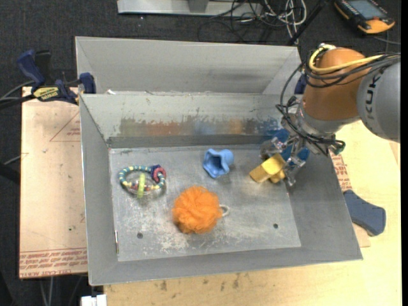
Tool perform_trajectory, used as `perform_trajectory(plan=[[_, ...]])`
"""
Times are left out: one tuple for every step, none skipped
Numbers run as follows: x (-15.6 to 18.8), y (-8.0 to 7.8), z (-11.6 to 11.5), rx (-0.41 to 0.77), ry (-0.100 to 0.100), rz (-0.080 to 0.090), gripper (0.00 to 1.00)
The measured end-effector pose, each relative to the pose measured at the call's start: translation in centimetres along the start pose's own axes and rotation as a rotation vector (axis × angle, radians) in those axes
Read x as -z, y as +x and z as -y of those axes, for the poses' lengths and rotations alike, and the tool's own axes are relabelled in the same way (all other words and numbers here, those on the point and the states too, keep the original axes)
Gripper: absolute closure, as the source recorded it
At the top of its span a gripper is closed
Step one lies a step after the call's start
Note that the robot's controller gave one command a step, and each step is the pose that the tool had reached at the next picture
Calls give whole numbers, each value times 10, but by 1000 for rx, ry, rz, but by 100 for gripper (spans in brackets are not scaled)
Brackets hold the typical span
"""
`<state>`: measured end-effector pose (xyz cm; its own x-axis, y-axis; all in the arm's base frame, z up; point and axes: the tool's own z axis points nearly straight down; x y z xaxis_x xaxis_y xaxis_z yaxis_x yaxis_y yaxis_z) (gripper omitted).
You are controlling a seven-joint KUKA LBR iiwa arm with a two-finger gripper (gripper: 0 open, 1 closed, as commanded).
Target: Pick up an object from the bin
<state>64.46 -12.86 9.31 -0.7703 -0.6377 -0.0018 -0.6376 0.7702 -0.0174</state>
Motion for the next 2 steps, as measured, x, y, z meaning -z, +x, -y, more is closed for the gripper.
perform_trajectory(plan=[[5, 2, -1, -5, -7, 4, 100], [21, 0, -3, -3, -15, 1, 100]])
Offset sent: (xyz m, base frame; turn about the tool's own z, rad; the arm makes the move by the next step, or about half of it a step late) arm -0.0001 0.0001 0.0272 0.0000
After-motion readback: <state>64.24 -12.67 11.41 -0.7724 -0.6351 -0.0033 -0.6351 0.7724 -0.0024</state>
